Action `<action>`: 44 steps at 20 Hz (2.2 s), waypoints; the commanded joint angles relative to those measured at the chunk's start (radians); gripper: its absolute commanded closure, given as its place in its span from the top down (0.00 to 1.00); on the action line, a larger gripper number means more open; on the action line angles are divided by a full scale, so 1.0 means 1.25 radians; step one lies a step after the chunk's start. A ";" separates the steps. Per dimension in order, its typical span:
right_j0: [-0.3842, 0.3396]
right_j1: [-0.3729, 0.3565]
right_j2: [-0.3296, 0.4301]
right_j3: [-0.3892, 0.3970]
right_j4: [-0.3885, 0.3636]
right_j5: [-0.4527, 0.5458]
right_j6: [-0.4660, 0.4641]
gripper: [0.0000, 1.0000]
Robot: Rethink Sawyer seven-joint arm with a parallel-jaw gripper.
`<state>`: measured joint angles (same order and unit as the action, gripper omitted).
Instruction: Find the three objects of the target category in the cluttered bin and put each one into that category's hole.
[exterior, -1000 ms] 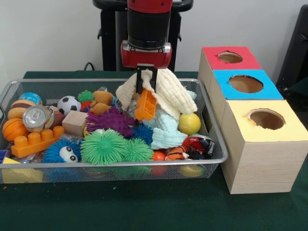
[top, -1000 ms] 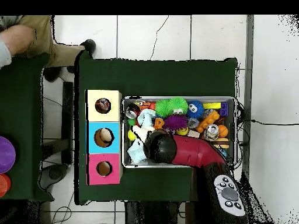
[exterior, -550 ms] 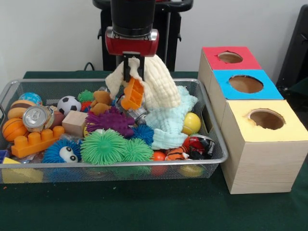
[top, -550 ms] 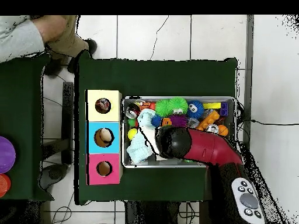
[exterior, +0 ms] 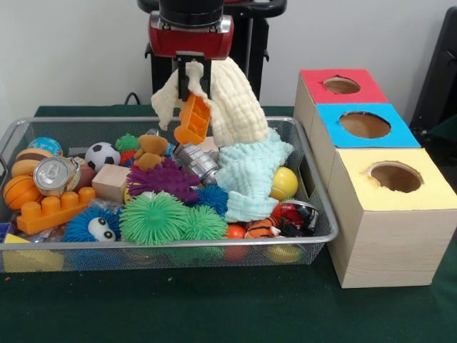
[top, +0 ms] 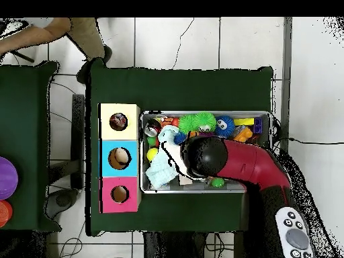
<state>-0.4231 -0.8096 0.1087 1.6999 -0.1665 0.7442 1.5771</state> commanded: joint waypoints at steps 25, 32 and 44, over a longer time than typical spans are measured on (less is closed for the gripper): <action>-0.155 0.089 0.175 -0.120 -0.048 0.111 -0.150 0.00; -0.147 0.086 0.194 -0.125 -0.064 0.113 -0.128 0.00; -0.219 0.111 0.224 -0.136 -0.082 0.115 -0.179 0.00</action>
<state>-0.6410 -0.7307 0.3029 1.5692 -0.2049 0.7790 1.5771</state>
